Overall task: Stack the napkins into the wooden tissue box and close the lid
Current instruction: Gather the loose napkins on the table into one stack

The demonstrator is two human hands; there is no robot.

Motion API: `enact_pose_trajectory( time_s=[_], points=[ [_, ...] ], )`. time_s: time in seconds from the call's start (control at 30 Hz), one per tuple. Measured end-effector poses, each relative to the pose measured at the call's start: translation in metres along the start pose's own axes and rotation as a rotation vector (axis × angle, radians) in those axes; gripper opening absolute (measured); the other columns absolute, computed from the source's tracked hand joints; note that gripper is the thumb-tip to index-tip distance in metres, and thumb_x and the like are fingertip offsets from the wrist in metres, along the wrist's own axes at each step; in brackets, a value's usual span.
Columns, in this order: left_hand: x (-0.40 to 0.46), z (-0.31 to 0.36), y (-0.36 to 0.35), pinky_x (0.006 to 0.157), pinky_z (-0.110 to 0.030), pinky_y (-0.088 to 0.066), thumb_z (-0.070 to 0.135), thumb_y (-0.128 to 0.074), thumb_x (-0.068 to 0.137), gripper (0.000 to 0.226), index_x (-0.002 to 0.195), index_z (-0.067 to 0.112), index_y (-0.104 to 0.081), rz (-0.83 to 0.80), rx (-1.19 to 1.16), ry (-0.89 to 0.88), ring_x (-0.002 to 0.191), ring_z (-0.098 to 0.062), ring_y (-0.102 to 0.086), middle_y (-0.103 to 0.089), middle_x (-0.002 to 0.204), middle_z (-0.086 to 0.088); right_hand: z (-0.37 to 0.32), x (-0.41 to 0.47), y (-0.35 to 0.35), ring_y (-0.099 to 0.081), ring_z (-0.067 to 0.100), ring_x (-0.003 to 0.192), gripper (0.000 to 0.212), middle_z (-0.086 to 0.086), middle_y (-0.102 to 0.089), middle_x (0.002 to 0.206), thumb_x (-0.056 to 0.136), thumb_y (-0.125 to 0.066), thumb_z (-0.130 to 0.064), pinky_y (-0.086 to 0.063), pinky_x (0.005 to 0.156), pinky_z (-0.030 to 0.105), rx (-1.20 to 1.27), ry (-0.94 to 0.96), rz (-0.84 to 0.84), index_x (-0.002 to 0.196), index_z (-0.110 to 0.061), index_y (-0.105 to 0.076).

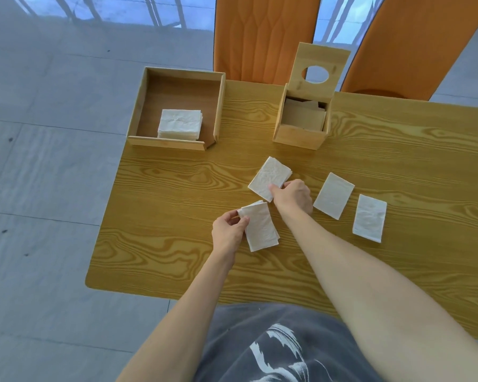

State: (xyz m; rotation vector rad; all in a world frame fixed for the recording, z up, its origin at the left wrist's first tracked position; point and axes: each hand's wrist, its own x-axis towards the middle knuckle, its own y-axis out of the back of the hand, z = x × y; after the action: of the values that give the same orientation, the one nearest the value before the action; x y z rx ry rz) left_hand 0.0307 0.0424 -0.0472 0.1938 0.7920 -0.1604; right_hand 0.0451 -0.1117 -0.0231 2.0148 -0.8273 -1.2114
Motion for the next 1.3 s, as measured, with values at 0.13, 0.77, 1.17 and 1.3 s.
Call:
enact_pose_trajectory(
  time_s=[0.13,0.77,1.17,1.3],
  points=[
    [0.0,0.0,0.001,0.09,-0.045,-0.058,0.017,-0.072,0.087,0.037,0.122,0.008,-0.065,0.016,-0.028,0.015,0.097,-0.024,-0.072,-0.074,0.104,-0.008,-0.005,0.0,-0.004,-0.063,0.027,0.108,0.038,0.007,-0.064,0.122,0.086,-0.072,-0.046,-0.048,0.079,0.036,0.024,-0.021,0.013,0.111,-0.018,-0.067],
    [-0.003,0.007,-0.002,0.088,-0.042,-0.058,0.004,-0.064,0.092,0.025,0.116,0.009,-0.062,-0.021,-0.173,0.072,0.089,-0.02,-0.07,-0.073,0.096,-0.004,0.036,0.008,0.017,-0.071,0.017,0.077,0.021,0.0,-0.074,0.089,0.087,-0.076,-0.019,-0.062,0.076,0.038,0.596,0.087,-0.041,0.106,-0.011,-0.075],
    [-0.003,0.006,-0.004,0.091,-0.043,-0.057,0.005,-0.066,0.091,0.029,0.119,0.006,-0.061,-0.025,-0.198,0.075,0.094,-0.024,-0.071,-0.073,0.099,-0.008,0.096,-0.025,0.008,-0.071,0.015,0.084,0.028,0.006,-0.076,0.097,0.086,-0.078,-0.021,-0.06,0.068,0.028,0.608,0.144,-0.409,0.109,-0.005,-0.073],
    [-0.004,0.004,-0.005,0.092,-0.043,-0.057,0.011,-0.067,0.092,0.027,0.119,0.006,-0.063,-0.014,-0.186,0.061,0.099,-0.026,-0.071,-0.074,0.101,-0.009,0.102,-0.027,0.003,-0.07,0.016,0.084,0.022,0.005,-0.076,0.095,0.085,-0.079,-0.022,-0.06,0.072,0.035,0.571,0.146,-0.431,0.103,-0.011,-0.073]
  ],
)
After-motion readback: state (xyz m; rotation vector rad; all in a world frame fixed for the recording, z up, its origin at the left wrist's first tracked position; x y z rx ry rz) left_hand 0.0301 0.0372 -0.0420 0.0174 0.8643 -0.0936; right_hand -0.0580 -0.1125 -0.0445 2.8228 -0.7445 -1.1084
